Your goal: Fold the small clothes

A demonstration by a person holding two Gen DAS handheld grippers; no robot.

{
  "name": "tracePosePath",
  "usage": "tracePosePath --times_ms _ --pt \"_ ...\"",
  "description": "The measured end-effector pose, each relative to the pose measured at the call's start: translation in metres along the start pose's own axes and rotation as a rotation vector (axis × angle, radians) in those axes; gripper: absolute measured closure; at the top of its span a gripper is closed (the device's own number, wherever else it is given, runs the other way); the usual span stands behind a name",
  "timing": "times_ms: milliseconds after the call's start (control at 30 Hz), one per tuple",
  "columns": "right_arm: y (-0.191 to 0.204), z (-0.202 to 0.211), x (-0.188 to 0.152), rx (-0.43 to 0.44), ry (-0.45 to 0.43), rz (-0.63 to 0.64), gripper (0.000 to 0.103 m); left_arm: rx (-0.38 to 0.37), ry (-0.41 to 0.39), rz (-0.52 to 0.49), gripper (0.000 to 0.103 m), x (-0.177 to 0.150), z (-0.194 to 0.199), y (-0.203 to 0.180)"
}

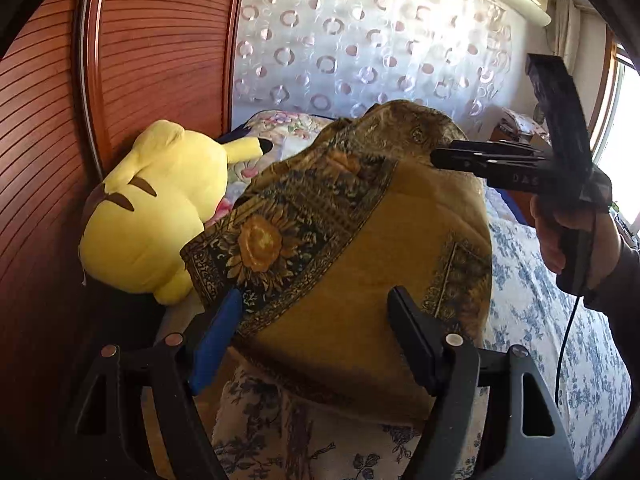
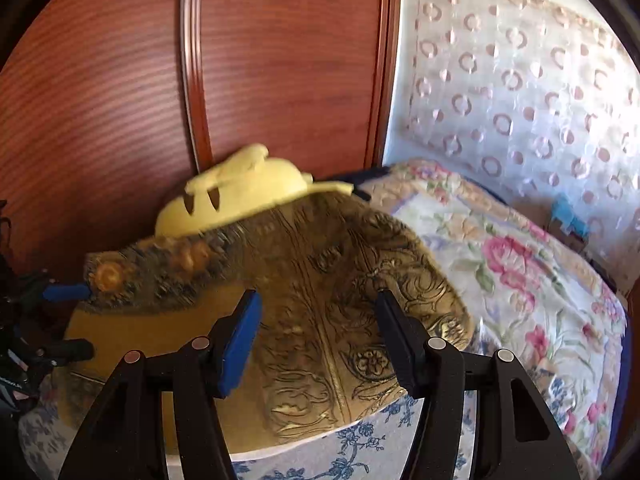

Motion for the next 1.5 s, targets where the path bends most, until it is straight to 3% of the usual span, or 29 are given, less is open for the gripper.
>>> tracePosePath --times_ms 267,433,767,967,1267,1500 --pt "0.004 -0.029 0.025 -0.029 0.012 0.0 0.042 0.016 -0.01 -0.017 0.026 -0.005 0.008 -0.009" --pt "0.02 0.006 0.013 -0.039 -0.023 -0.046 0.042 -0.004 -0.03 -0.055 0.02 -0.008 0.026 -0.025" --pt "0.058 0.111 -0.05 -0.074 -0.1 -0.122 0.039 -0.044 -0.087 -0.15 0.019 -0.019 0.064 -0.083" --pt "0.071 0.186 -0.096 -0.138 -0.133 -0.174 0.032 -0.091 -0.092 -0.192 0.019 -0.033 0.081 -0.129" --pt "0.096 0.302 -0.177 -0.31 -0.15 -0.315 0.022 -0.136 -0.119 -0.261 0.019 -0.057 0.106 -0.2" --pt "0.124 0.377 -0.214 -0.449 -0.17 -0.386 0.02 -0.144 -0.167 -0.299 0.019 -0.07 0.135 -0.239"
Point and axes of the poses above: each gripper's, at about its wrist camera, not at the fingertips, and z roughly against the way its jaws point, y to its left, x to its top, the point moved 4 cm from there along -z, roughly the way its jaws point, and after that the axes turned 6 degrees about z, right-handed, at the moved point
